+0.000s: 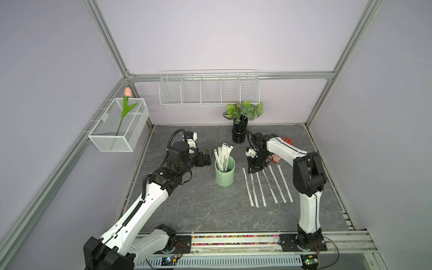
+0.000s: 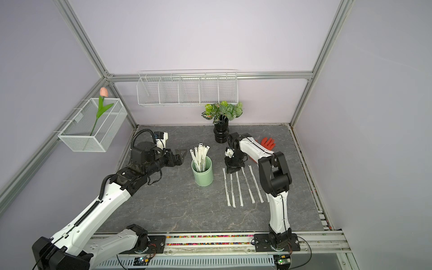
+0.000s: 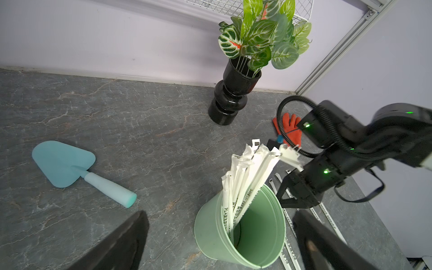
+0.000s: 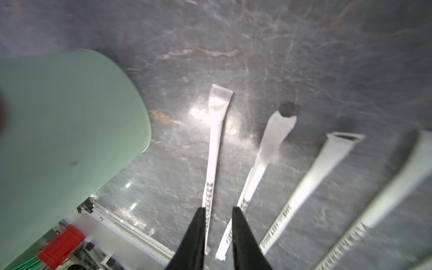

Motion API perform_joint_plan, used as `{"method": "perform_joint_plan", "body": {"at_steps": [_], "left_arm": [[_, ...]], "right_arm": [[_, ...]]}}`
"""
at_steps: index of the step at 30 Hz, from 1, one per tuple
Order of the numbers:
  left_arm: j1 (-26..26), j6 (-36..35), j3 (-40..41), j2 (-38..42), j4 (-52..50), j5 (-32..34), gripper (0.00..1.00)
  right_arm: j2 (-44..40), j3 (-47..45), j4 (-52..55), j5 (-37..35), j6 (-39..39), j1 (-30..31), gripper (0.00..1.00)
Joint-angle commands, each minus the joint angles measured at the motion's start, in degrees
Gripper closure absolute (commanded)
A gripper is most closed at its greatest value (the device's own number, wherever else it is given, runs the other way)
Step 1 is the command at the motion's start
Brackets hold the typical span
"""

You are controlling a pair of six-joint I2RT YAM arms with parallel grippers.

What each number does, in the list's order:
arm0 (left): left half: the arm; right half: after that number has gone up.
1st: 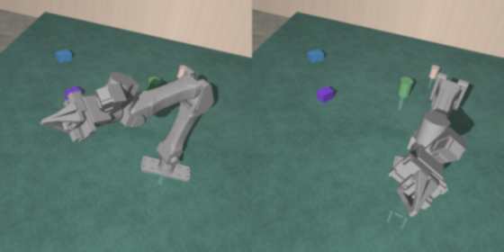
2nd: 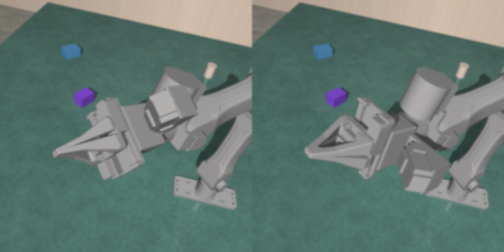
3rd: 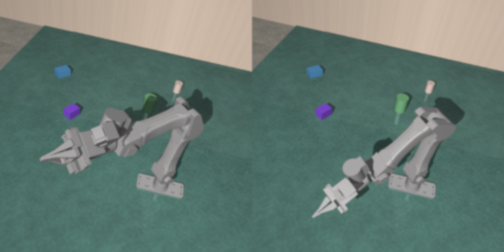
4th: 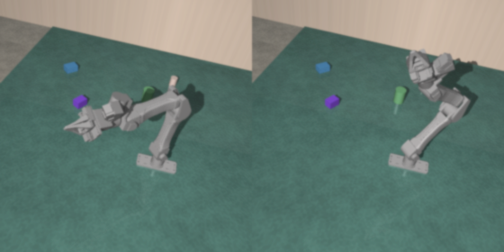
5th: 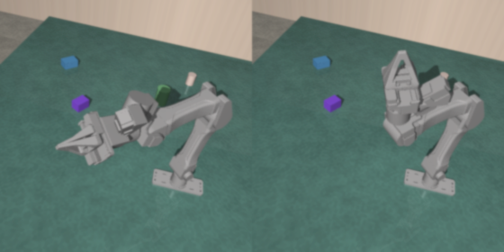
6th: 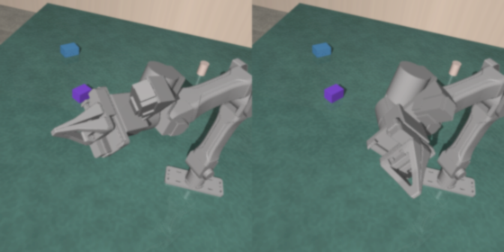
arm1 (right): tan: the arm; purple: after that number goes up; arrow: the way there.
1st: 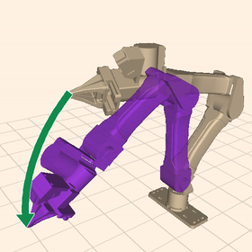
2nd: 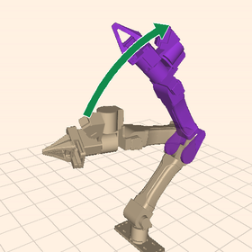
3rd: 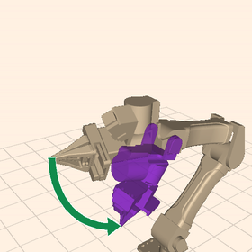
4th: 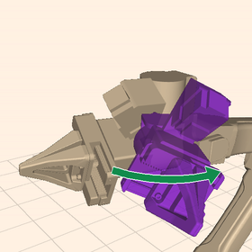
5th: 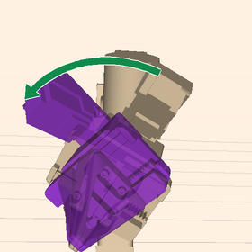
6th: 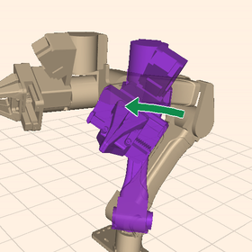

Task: Take the straws out of the storage container
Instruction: Place the straw at the center of the board, then pick up the straw from the container.

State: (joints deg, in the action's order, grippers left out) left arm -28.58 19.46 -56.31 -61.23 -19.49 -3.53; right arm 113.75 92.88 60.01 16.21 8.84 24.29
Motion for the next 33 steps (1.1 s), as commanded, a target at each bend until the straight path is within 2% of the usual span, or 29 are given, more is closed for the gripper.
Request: {"method": "perform_joint_plan", "body": {"at_steps": [1,5,9,21,33], "left_arm": [[-0.33,0.24,-0.16,-0.42,0.61,-0.43,0.00],[-0.29,0.29,0.02,-0.29,0.79,-0.25,0.00],[-0.32,0.38,-0.02,-0.46,0.83,-0.32,0.00],[-0.29,0.33,-0.02,0.09,0.73,-0.32,0.00],[-0.34,0.32,-0.11,0.46,0.76,-0.34,0.00]], "right_arm": [[-10.47,-1.72,-5.60,-3.73,1.05,2.13,0.75],[-17.44,-2.84,-11.52,-5.19,3.02,5.36,0.73],[-18.45,0.15,-12.71,-7.58,3.83,9.65,0.70],[-11.10,7.38,-12.09,-8.23,4.52,14.73,0.69],[-3.66,13.00,-10.10,-7.29,5.39,15.08,0.69]]}}
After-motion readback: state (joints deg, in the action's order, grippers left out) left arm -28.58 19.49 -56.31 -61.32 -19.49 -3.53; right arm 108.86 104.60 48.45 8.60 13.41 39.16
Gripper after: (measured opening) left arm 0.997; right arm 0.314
